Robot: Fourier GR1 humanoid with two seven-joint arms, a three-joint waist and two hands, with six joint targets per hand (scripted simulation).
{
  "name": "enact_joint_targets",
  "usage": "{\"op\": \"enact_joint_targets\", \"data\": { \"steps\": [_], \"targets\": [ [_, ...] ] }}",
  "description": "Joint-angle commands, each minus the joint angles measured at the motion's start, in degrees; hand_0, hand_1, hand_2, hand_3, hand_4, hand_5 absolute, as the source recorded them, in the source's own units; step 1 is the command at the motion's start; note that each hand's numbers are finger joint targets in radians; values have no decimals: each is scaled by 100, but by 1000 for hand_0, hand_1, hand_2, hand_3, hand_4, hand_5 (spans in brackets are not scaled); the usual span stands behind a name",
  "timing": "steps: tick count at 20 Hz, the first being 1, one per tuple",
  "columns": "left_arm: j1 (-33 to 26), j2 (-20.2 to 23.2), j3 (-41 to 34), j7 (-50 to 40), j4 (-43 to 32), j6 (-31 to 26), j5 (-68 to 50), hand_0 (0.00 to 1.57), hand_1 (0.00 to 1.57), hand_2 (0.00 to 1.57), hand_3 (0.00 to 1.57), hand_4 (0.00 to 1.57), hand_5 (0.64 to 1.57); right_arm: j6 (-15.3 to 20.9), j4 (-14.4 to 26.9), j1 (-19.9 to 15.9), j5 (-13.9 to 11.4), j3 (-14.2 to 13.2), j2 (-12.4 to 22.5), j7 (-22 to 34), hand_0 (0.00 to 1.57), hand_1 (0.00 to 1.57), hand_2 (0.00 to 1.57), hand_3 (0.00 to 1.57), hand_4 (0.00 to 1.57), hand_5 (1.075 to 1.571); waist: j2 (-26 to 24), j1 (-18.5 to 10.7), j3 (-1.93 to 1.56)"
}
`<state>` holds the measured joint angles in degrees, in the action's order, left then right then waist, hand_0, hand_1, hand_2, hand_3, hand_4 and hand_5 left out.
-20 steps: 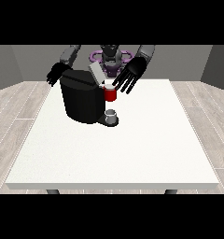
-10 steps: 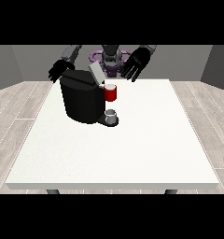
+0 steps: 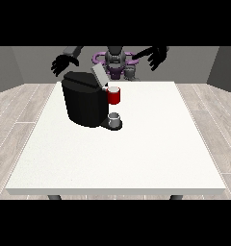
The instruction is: Insert the coffee pod into the coffee machine and close the lid
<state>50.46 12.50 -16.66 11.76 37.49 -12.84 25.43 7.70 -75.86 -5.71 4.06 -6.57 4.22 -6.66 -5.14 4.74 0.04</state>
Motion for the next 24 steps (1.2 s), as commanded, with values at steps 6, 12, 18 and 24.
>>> {"op": "enact_joint_targets", "data": {
  "steps": [6, 12, 18, 24],
  "targets": [
    [-980, -544, -507, 50, 134, -161, -881, 0, 0, 0, 0, 227, 1571, -488, -642, -93, 51, 271, 307, 526, 0, 0, 0, 0, 257, 1571, -843, -446, -1],
    [-1448, -698, -524, 147, 514, -376, -1244, 0, 0, 0, 0, 0, 1571, -697, -807, -467, 181, 166, 525, 717, 0, 0, 0, 0, 0, 1571, -747, -866, -4],
    [-1948, -1150, -329, 68, 946, -443, -1490, 0, 0, 0, 0, 140, 1571, -726, -799, -1021, -95, 374, 696, 1269, 0, 0, 0, 0, 0, 1571, -686, -1202, -3],
    [-2486, -1241, -143, 53, 1680, -275, -1736, 0, 0, 0, 0, 204, 1571, -875, -849, -860, -297, 803, 371, 988, 0, 0, 0, 0, 0, 1571, -478, -1081, -4]
  ]
}}
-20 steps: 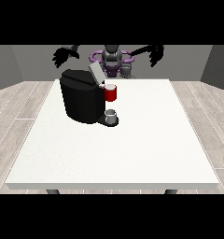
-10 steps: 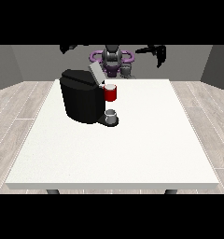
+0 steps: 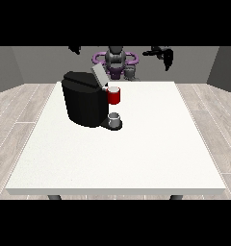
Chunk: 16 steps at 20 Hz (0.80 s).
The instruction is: Insert the coffee pod into the coffee machine and close the lid
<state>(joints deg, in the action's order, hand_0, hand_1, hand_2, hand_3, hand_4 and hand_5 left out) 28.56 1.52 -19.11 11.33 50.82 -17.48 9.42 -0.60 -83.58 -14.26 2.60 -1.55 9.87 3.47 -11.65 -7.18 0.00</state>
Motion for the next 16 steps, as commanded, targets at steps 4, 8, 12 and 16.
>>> {"op": "enact_joint_targets", "data": {
  "steps": [4, 8, 12, 16],
  "targets": [
    [-581, -105, 376, -380, 1073, -272, -321, 0, 0, 0, 0, 0, 1571, -203, 484, -505, 113, -263, 104, -11, 0, 0, 0, 0, 0, 1571, 336, -312, -2],
    [-665, -148, 933, -573, 1526, 237, -826, 0, 0, 0, 0, 0, 1571, -178, 1160, -896, 160, -576, 153, -462, 0, 0, 0, 0, 0, 1571, 699, -477, -3],
    [-1027, -146, 785, -774, 2045, 168, -826, 0, 0, 0, 0, 0, 1571, -132, 1305, -737, 92, -370, -144, -514, 0, 0, 0, 0, 0, 1571, 752, -339, -2],
    [-1173, 127, 722, -818, 2406, 178, -950, 0, 0, 0, 0, 0, 1571, -425, 1549, -1185, 162, -485, 75, -569, 0, 0, 0, 0, 0, 1571, 1071, -72, -1]
  ]
}}
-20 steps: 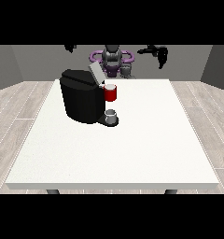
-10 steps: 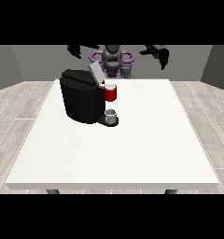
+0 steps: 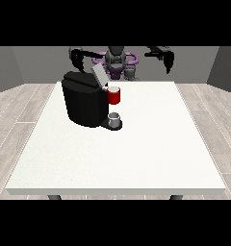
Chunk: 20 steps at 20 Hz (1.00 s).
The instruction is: Insert the coffee pod into the coffee machine and close the lid
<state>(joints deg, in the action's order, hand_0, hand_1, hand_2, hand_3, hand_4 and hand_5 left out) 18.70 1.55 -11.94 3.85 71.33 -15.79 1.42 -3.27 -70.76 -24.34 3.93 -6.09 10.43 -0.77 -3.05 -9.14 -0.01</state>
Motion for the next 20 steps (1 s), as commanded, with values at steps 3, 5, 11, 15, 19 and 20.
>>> {"op": "enact_joint_targets", "data": {
  "steps": [3, 5, 11, 15, 19, 20],
  "targets": [
    [-228, 169, 62, 39, 471, 35, -170, 0, 0, 0, 0, 0, 1571, -84, 552, -500, -60, -86, 40, -268, 0, 0, 0, 0, 0, 1571, 441, 97, 0],
    [-174, -16, 244, -334, 592, 325, -29, 0, 0, 0, 0, 0, 1571, 287, 531, -571, -362, 269, -336, -45, 0, 0, 0, 0, 0, 1571, 283, 103, 1],
    [-144, 274, 126, -211, 892, 278, -260, 0, 0, 0, 0, 0, 1571, -228, 961, -834, -306, 17, 83, -600, 0, 0, 0, 0, 0, 1571, 633, 134, 0],
    [-386, 127, 373, -103, 1012, 270, -211, 0, 0, 0, 0, 0, 1571, 94, 1190, -1163, -357, -95, -30, -442, 0, 0, 0, 0, 0, 1571, 745, -52, 0],
    [-272, 506, 69, 137, 666, 222, -293, 0, 0, 0, 0, 0, 1571, 23, 1089, -1355, -424, 39, -55, -267, 0, 0, 0, 0, 0, 1571, 838, 146, 1],
    [-503, 241, 234, 17, 855, 416, -259, 0, 0, 0, 0, 0, 1571, -131, 1147, -1058, -399, 76, -95, -523, 0, 0, 0, 0, 0, 1571, 664, 174, 0]
  ]
}}
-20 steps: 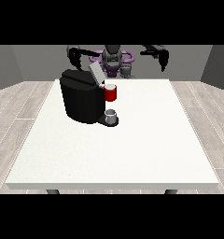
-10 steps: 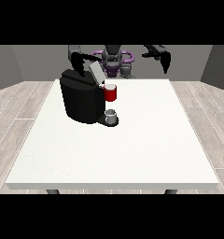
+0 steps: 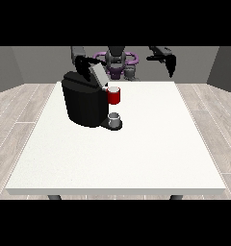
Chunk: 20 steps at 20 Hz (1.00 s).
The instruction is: Insert the coffee pod into the coffee machine and close the lid
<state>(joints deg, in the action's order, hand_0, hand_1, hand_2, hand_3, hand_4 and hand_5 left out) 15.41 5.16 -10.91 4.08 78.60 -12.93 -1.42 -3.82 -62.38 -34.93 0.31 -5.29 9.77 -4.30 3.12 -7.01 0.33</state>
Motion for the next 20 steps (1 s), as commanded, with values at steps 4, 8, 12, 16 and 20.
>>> {"op": "enact_joint_targets", "data": {
  "steps": [4, 8, 12, 16, 20],
  "targets": [
    [23, 107, 53, -5, -59, 123, 19, 0, 0, 0, 0, 0, 1571, 14, 271, -335, -135, 118, -169, 59, 0, 0, 0, 0, 0, 1571, 59, 43, -33],
    [-164, 11, 161, 253, -69, 153, 94, 0, 0, 0, 0, 0, 1571, 99, 368, -561, -220, 163, -226, 212, 0, 0, 0, 0, 0, 1571, 94, -83, -33],
    [15, 250, -98, 202, -389, 43, -127, 0, 0, 0, 0, 24, 1571, 62, 221, -558, -389, 400, -312, 227, 0, 0, 0, 0, 114, 1571, 78, 103, -31],
    [-334, 11, 225, 7, -61, 279, 103, 0, 0, 0, 0, 192, 1571, 117, 377, -440, -546, 459, -334, 132, 0, 0, 0, 0, 0, 1571, -192, -68, -33],
    [-46, 138, 85, 213, -299, 202, -40, 0, 0, 0, 0, 121, 1571, 135, 363, -941, -723, 546, -355, 193, 0, 0, 0, 0, 125, 1571, 69, -15, -32]
  ]
}}
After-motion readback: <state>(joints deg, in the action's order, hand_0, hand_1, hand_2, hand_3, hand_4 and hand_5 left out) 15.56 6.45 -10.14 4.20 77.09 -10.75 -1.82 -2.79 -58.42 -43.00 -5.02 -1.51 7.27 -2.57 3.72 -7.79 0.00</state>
